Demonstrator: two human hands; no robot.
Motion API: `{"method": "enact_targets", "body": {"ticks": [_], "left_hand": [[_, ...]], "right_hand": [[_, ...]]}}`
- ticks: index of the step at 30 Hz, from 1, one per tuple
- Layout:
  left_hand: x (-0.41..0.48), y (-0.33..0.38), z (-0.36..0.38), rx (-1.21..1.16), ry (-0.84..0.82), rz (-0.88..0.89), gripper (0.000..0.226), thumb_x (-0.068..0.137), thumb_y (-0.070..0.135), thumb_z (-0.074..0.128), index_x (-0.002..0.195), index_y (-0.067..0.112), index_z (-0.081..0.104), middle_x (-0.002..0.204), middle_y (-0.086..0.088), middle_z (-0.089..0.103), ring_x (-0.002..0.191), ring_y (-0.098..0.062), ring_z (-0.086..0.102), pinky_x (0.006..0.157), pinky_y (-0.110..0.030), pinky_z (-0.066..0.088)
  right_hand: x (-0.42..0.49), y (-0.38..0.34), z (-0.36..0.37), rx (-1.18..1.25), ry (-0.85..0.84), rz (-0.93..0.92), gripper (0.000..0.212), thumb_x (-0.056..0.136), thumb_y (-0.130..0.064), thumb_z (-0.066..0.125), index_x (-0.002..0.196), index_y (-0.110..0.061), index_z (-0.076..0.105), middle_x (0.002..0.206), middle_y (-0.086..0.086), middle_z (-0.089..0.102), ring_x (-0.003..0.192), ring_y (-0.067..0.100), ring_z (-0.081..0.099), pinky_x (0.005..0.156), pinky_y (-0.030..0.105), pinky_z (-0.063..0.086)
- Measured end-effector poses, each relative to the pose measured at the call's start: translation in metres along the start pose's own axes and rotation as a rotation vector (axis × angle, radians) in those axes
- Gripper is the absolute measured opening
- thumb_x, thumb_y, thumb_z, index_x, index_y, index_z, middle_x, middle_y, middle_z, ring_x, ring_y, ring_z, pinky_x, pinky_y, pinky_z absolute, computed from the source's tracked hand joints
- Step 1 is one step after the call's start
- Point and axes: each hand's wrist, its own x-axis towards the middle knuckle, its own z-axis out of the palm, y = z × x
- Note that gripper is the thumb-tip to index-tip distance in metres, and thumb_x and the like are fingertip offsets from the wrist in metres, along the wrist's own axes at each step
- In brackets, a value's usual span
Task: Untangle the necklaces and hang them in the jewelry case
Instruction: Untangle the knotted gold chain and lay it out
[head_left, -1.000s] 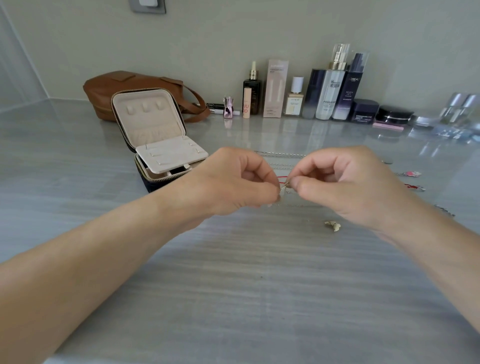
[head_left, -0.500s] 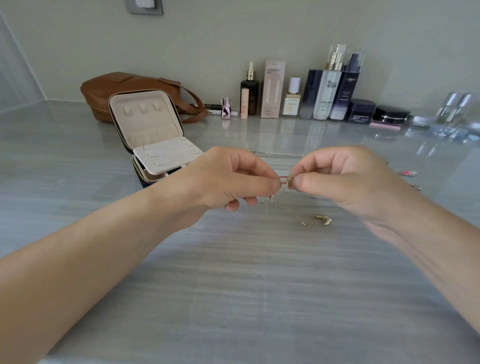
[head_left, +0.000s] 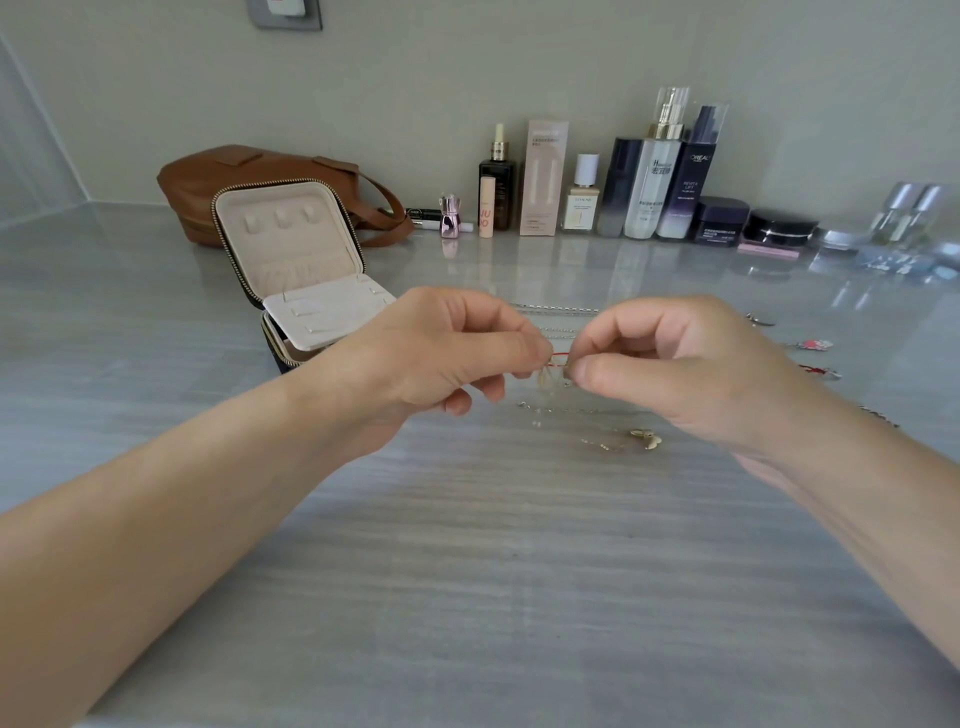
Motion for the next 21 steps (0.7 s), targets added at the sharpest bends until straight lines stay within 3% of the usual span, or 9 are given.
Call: {"method": "enact_targets", "body": {"ticks": [2, 4, 7, 10, 12, 15, 21], "left_hand": [[0.0001, -0.0004, 0.0006, 0.008, 0.003, 0.000, 0.016, 0.077, 0.018, 0.068, 0.062, 0.019, 0.064, 0.058, 0.007, 0.058, 0.051, -0.005, 0.050, 0.051, -0.023, 0.033], [0.0002, -0.0007, 0.0011, 0.014, 0.001, 0.000, 0.020, 0.079, 0.018, 0.066, 0.059, 0.019, 0.064, 0.056, 0.008, 0.058, 0.050, -0.005, 0.050, 0.050, -0.023, 0.034], [0.0001, -0.0008, 0.0010, 0.015, -0.001, 0.007, 0.023, 0.080, 0.018, 0.065, 0.057, 0.020, 0.065, 0.057, 0.007, 0.059, 0.050, -0.005, 0.050, 0.048, -0.021, 0.034], [0.0001, -0.0011, 0.0014, 0.023, -0.014, 0.014, 0.020, 0.081, 0.018, 0.065, 0.061, 0.018, 0.065, 0.056, 0.008, 0.059, 0.050, -0.004, 0.050, 0.048, -0.020, 0.035], [-0.0002, -0.0008, 0.0017, 0.037, -0.021, 0.024, 0.019, 0.082, 0.018, 0.064, 0.063, 0.017, 0.065, 0.054, 0.010, 0.058, 0.049, -0.003, 0.049, 0.048, -0.019, 0.035], [-0.0009, 0.0003, 0.0028, 0.089, -0.008, 0.053, 0.019, 0.083, 0.021, 0.063, 0.065, 0.017, 0.063, 0.049, 0.012, 0.056, 0.046, 0.000, 0.048, 0.046, -0.016, 0.036], [-0.0021, 0.0004, 0.0053, 0.179, 0.006, 0.098, 0.019, 0.084, 0.024, 0.063, 0.065, 0.019, 0.062, 0.044, 0.012, 0.055, 0.041, 0.001, 0.045, 0.046, -0.016, 0.035]], "right_hand": [[-0.0005, -0.0007, 0.0007, -0.029, 0.009, -0.022, 0.005, 0.068, -0.018, 0.066, 0.067, -0.018, 0.071, 0.075, 0.012, 0.068, 0.065, 0.019, 0.056, 0.066, 0.037, 0.046], [-0.0007, -0.0012, 0.0017, -0.036, 0.018, -0.024, 0.009, 0.068, -0.019, 0.065, 0.069, -0.023, 0.073, 0.079, 0.012, 0.070, 0.074, 0.034, 0.061, 0.073, 0.049, 0.052], [-0.0010, -0.0016, 0.0024, -0.017, 0.021, -0.031, 0.013, 0.067, -0.022, 0.063, 0.070, -0.030, 0.073, 0.085, 0.015, 0.071, 0.091, 0.040, 0.060, 0.081, 0.059, 0.047], [-0.0004, 0.0000, 0.0020, 0.000, 0.012, -0.047, 0.005, 0.068, -0.023, 0.070, 0.070, -0.026, 0.073, 0.080, 0.005, 0.072, 0.076, 0.030, 0.065, 0.079, 0.048, 0.051], [0.0010, 0.0019, 0.0021, -0.014, 0.019, -0.064, 0.002, 0.070, -0.021, 0.073, 0.069, -0.022, 0.073, 0.075, -0.001, 0.072, 0.064, 0.013, 0.061, 0.070, 0.034, 0.052], [0.0024, 0.0039, 0.0020, -0.039, 0.037, -0.083, 0.006, 0.072, -0.020, 0.074, 0.067, -0.021, 0.071, 0.065, -0.004, 0.070, 0.059, 0.004, 0.056, 0.061, 0.023, 0.048], [0.0009, 0.0041, -0.0020, -0.092, 0.072, -0.122, 0.007, 0.073, -0.023, 0.068, 0.068, -0.020, 0.072, 0.072, 0.005, 0.070, 0.070, 0.027, 0.063, 0.064, 0.039, 0.051]]}}
